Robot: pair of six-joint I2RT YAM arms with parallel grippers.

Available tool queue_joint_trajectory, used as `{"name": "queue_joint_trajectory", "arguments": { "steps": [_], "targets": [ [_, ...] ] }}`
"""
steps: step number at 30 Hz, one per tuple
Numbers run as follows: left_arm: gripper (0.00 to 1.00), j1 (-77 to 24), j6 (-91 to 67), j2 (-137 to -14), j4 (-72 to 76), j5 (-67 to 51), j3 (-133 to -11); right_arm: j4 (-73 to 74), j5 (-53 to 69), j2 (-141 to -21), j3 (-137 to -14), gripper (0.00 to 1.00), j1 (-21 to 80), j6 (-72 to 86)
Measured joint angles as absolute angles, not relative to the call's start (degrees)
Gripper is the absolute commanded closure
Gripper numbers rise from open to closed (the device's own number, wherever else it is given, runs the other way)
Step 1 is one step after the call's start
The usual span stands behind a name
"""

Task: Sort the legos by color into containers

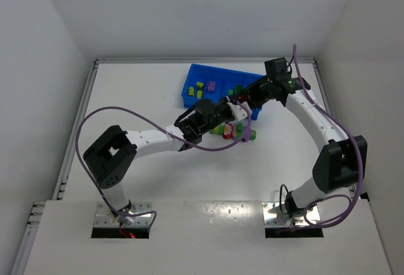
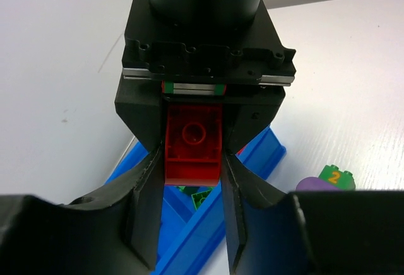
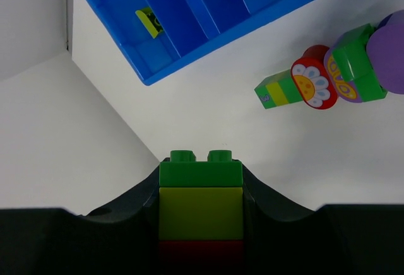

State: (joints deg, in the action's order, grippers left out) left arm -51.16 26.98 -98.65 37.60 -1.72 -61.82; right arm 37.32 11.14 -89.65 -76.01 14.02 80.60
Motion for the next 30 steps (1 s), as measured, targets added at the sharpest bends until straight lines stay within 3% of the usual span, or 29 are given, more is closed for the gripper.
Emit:
{"name": "queue_joint_trajectory", "arguments": {
  "steps": [1,2,8,10,17,24,30],
  "targets": [
    [0.95,-51.13,26.96,-98.65,37.39,-1.67,-61.95,37.19,11.09,-89.65,-76.01,0.78,14.02,80.58],
    [1.00,-51.13,26.89,-98.65,37.34,-1.69,-62.00,37.10,11.09,-89.65,-76.01,0.55,14.02,80.53],
    [1.00,-50.94,24.27,-97.36,36.60,-3.25,-61.60,35.97,11.86,-89.65,-76.01,0.09,14.17,79.64],
    [1.00,-50.94,23.53,-95.61,36.21,-3.77,-60.60,35.42,12.45,-89.62,-75.99,0.02,14.22,79.24],
    [1.00,-50.96,20.91,-88.73,32.47,-5.28,-57.08,31.59,14.20,-89.08,-76.01,0.00,12.58,76.47],
    [1.00,-48.56,9.61,-84.38,24.67,-9.85,-56.82,19.42,22.37,-86.21,-75.40,0.00,4.14,67.07],
    [1.00,-37.69,-6.02,-85.45,12.36,-21.82,-60.86,-0.80,36.91,-77.89,-65.47,0.13,0.14,53.58]
  ]
}}
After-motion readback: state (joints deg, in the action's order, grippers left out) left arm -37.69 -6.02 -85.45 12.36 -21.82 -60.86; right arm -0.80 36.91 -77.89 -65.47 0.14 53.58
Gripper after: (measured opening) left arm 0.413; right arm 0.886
